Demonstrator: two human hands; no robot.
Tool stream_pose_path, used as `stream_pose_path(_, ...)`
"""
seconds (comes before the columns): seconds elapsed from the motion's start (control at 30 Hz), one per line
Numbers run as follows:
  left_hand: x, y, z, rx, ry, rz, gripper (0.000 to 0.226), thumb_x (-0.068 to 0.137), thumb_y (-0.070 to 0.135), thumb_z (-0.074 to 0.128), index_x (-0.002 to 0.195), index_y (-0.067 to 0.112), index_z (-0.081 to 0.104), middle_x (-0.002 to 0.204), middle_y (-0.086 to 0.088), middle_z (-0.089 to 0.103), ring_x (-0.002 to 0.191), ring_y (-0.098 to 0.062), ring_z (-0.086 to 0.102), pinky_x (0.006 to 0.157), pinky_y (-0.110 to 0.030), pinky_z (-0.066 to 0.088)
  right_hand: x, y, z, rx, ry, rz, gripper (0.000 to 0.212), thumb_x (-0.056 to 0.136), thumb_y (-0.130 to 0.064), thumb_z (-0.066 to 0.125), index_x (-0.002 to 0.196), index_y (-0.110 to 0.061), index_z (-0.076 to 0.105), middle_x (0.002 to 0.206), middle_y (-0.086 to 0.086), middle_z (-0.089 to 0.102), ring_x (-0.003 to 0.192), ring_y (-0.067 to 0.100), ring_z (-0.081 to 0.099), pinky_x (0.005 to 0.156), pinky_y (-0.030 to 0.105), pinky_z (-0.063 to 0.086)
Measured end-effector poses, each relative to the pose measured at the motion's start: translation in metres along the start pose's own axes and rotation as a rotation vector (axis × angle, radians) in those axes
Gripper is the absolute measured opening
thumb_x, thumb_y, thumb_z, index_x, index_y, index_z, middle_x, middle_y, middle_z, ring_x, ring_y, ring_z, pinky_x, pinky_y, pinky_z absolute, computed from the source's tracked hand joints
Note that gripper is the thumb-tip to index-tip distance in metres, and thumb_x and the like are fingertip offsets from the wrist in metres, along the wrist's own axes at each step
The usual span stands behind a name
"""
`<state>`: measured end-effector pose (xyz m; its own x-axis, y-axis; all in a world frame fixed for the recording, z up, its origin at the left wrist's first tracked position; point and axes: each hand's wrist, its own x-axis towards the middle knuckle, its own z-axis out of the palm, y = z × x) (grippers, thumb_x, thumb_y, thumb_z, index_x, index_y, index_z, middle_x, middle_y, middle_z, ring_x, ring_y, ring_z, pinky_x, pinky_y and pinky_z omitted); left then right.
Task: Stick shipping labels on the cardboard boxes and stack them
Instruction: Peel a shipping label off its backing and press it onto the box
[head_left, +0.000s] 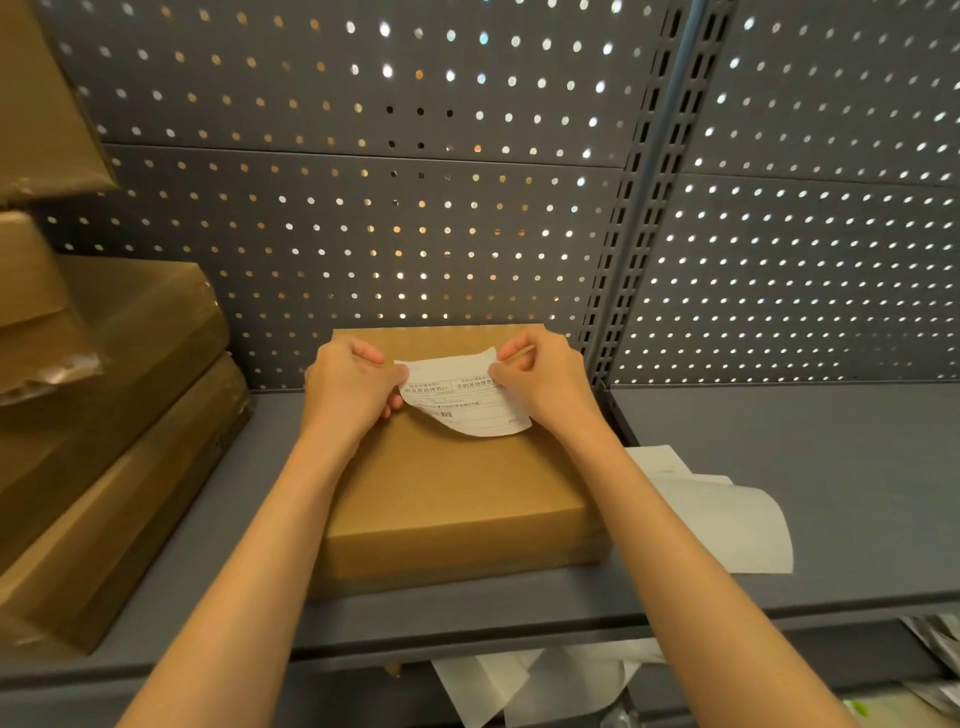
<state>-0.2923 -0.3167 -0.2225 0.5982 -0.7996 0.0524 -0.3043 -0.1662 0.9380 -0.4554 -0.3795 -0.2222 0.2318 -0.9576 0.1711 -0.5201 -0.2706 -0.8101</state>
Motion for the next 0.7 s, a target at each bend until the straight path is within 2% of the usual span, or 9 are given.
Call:
stream_pose_path(0.13, 0.0016, 0.0005, -0.0014, 0.059, -0.012, 0.024, 0.02, 0.082, 0.008, 0.065, 0.075, 0.017, 0.049, 0.056, -0.005, 0.059, 0.037, -0.006, 0.049, 0.05, -0.023, 0.042, 0.0032, -0.0007, 0.0012, -0.045, -0.018, 0.004, 0.014, 0.085, -0.013, 0.063, 0.078, -0.022, 0.055, 0.071, -0.011, 0.052, 0.076, 0.009, 0.053, 0.056, 0.017, 0.039)
stream_pose_path(0.27, 0.0049, -0.001, -0.0018, 0.155, -0.029, 0.059, 0.012, 0.081, 0.01, 0.066, 0.079, 0.014, 0.055, 0.056, -0.003, 0.06, 0.032, -0.001, 0.048, 0.051, -0.024, 0.041, 0.0054, -0.0014, 0.0024, -0.073, -0.019, 0.003, 0.027, 0.084, -0.011, 0.064, 0.067, -0.026, 0.05, 0.077, -0.004, 0.058, 0.079, 0.012, 0.056, 0.06, 0.017, 0.041)
stream_pose_path(0.37, 0.0073, -0.0014, -0.0022, 0.231, -0.034, 0.086, 0.013, 0.08, 0.011, 0.066, 0.074, 0.016, 0.056, 0.058, -0.002, 0.06, 0.048, -0.01, 0.053, 0.065, -0.029, 0.049, 0.0049, -0.0019, 0.0021, -0.08, -0.028, 0.014, 0.028, 0.084, -0.009, 0.064, 0.065, -0.025, 0.05, 0.069, -0.008, 0.054, 0.077, 0.013, 0.055, 0.06, 0.017, 0.042)
stream_pose_path(0.47, 0.0067, -0.0006, -0.0009, 0.309, -0.03, 0.106, 0.016, 0.08, 0.012, 0.066, 0.07, 0.019, 0.055, 0.068, 0.003, 0.059, 0.081, -0.026, 0.06, 0.079, -0.038, 0.051, 0.0044, -0.002, 0.002, -0.095, -0.046, 0.03, 0.017, 0.084, -0.01, 0.064, 0.071, -0.017, 0.056, 0.067, -0.009, 0.052, 0.075, 0.013, 0.055, 0.061, 0.018, 0.043)
stream_pose_path(0.53, 0.005, -0.0003, 0.0004, 0.362, -0.011, 0.117, 0.018, 0.08, 0.012, 0.067, 0.068, 0.019, 0.055, 0.07, 0.008, 0.054, 0.092, -0.027, 0.058, 0.075, -0.033, 0.044, 0.0035, -0.0035, 0.0027, -0.119, -0.051, 0.036, 0.007, 0.085, -0.01, 0.063, 0.079, -0.006, 0.063, 0.066, -0.005, 0.054, 0.075, 0.019, 0.058, 0.064, 0.027, 0.048)
stream_pose_path(0.6, 0.0033, -0.0004, 0.0014, 0.398, 0.003, 0.12, 0.021, 0.08, 0.012, 0.067, 0.065, 0.019, 0.054, 0.069, 0.01, 0.051, 0.094, -0.025, 0.056, 0.073, -0.03, 0.037, 0.0017, -0.0058, 0.0032, -0.136, -0.039, 0.03, 0.019, 0.084, -0.008, 0.063, 0.089, 0.01, 0.065, 0.069, 0.016, 0.06, 0.082, 0.036, 0.061, 0.074, 0.042, 0.054)
stream_pose_path(0.63, 0.0034, -0.001, 0.0018, 0.404, 0.006, 0.119, 0.022, 0.08, 0.013, 0.067, 0.065, 0.019, 0.053, 0.07, 0.009, 0.052, 0.094, -0.025, 0.056, 0.073, -0.03, 0.037, 0.0011, -0.0066, 0.0033, -0.138, -0.034, 0.029, 0.023, 0.083, -0.008, 0.063, 0.093, 0.012, 0.064, 0.078, 0.027, 0.063, 0.089, 0.04, 0.06, 0.078, 0.047, 0.053)
stream_pose_path(0.7, 0.0041, -0.0019, 0.0021, 0.417, 0.011, 0.117, 0.019, 0.08, 0.015, 0.068, 0.068, 0.019, 0.054, 0.075, 0.005, 0.055, 0.096, -0.026, 0.056, 0.074, -0.031, 0.038, -0.0005, -0.0077, 0.0033, -0.151, -0.028, 0.023, 0.024, 0.082, -0.008, 0.063, 0.095, 0.013, 0.064, 0.092, 0.03, 0.065, 0.094, 0.04, 0.06, 0.079, 0.052, 0.051)
